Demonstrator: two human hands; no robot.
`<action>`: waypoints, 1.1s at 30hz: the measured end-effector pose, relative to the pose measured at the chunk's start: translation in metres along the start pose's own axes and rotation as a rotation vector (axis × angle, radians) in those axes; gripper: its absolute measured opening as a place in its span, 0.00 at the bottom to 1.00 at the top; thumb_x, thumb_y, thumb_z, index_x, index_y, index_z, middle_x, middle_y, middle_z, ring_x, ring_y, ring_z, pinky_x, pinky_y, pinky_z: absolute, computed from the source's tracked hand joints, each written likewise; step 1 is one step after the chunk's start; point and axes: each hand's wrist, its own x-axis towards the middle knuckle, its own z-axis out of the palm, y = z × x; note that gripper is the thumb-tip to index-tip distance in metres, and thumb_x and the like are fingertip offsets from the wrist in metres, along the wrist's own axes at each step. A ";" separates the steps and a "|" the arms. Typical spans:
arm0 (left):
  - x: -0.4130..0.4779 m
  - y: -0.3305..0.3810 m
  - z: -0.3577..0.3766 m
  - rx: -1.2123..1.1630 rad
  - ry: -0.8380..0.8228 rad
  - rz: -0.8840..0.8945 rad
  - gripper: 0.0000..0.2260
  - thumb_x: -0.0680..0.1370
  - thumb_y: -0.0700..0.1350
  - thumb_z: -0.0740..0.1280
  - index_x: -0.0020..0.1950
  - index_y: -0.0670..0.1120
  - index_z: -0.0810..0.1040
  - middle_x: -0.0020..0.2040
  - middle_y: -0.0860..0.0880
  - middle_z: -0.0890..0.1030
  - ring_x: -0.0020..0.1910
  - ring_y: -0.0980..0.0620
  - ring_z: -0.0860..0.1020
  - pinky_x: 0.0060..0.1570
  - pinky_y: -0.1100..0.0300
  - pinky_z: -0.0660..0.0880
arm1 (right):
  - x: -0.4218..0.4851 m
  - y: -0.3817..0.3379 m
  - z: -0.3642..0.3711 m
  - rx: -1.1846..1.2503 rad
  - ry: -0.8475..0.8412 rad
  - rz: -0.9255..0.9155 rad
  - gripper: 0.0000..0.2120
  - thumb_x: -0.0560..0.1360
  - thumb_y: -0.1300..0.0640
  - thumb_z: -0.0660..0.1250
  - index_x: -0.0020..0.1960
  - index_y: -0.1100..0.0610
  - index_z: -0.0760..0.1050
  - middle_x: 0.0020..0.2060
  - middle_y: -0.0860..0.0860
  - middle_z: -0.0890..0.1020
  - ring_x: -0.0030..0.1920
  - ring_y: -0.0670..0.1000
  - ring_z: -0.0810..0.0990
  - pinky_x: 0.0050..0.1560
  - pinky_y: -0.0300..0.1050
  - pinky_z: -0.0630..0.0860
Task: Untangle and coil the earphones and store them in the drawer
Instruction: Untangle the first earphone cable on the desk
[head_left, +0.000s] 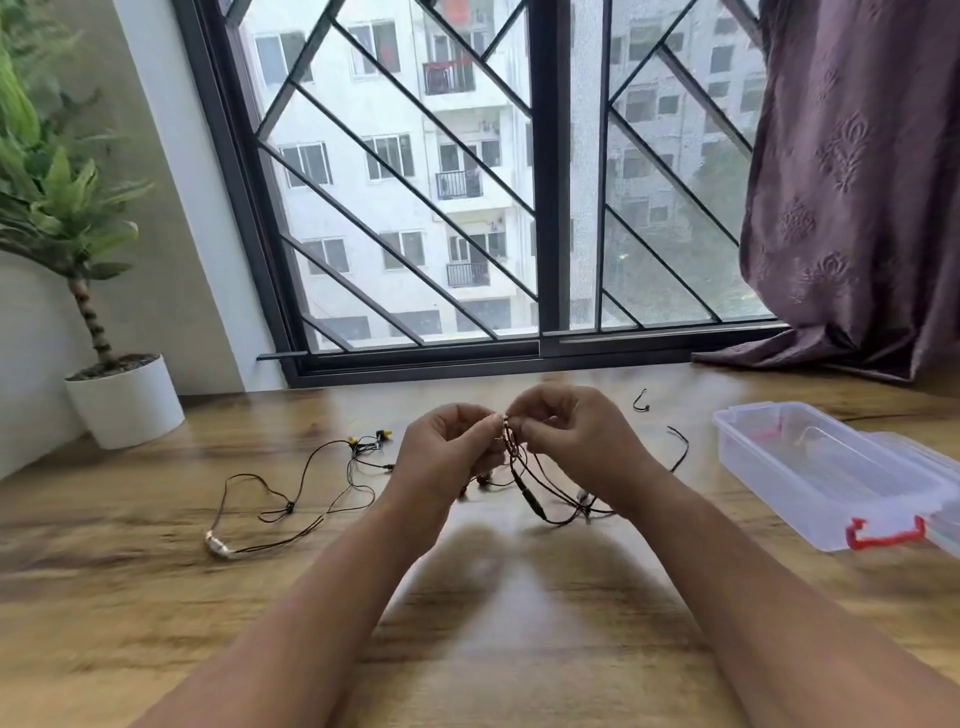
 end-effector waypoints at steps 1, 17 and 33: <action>0.000 0.000 0.000 -0.005 -0.010 -0.006 0.09 0.78 0.39 0.71 0.53 0.34 0.80 0.40 0.43 0.82 0.37 0.51 0.80 0.45 0.58 0.80 | 0.000 0.001 0.000 0.003 0.004 0.008 0.04 0.75 0.59 0.74 0.48 0.53 0.85 0.39 0.49 0.87 0.42 0.48 0.86 0.53 0.57 0.83; 0.005 -0.005 0.003 -0.117 -0.015 -0.111 0.04 0.80 0.38 0.67 0.52 0.37 0.79 0.38 0.45 0.83 0.36 0.54 0.81 0.41 0.63 0.81 | 0.002 -0.004 0.003 -0.094 -0.041 -0.007 0.09 0.77 0.63 0.70 0.48 0.50 0.84 0.37 0.43 0.86 0.40 0.41 0.84 0.45 0.38 0.79; 0.003 -0.003 -0.002 0.050 0.033 -0.028 0.05 0.78 0.36 0.70 0.52 0.35 0.81 0.39 0.44 0.81 0.36 0.52 0.79 0.43 0.60 0.80 | 0.001 -0.003 0.002 -0.080 -0.079 -0.019 0.03 0.75 0.57 0.75 0.47 0.50 0.85 0.40 0.43 0.87 0.42 0.41 0.85 0.47 0.36 0.80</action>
